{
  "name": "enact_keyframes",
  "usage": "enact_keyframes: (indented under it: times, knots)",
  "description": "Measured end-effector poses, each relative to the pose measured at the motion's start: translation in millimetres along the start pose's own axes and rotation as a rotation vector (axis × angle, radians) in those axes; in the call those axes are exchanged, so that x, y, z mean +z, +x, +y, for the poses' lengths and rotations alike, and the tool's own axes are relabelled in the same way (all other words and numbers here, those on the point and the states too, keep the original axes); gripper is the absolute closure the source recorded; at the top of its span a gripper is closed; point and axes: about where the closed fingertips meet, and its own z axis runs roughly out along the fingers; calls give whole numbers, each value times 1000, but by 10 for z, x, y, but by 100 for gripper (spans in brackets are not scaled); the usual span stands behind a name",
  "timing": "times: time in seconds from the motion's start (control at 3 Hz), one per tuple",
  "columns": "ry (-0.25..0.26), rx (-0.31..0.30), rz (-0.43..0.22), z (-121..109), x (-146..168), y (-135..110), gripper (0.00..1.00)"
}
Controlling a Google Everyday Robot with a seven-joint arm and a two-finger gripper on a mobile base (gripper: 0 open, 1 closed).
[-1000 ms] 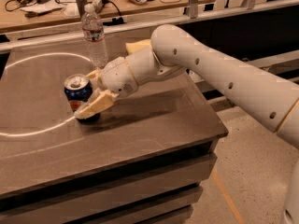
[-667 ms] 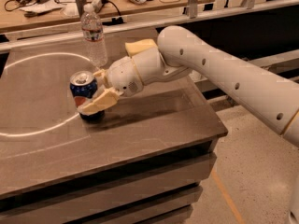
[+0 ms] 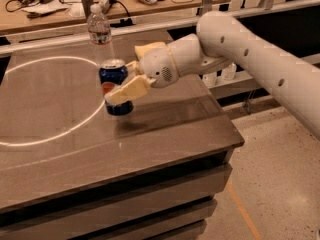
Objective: Knock pepsi can over
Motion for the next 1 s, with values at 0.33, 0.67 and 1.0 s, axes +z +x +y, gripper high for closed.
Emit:
enact_keyframes:
  times: [0.33,0.67,1.0]
  knots:
    - [-93,174,42,17,-207,123,100]
    - [-146,229,72,155,-247,171,100]
    - [-119,248,59,144,-222,161,100]
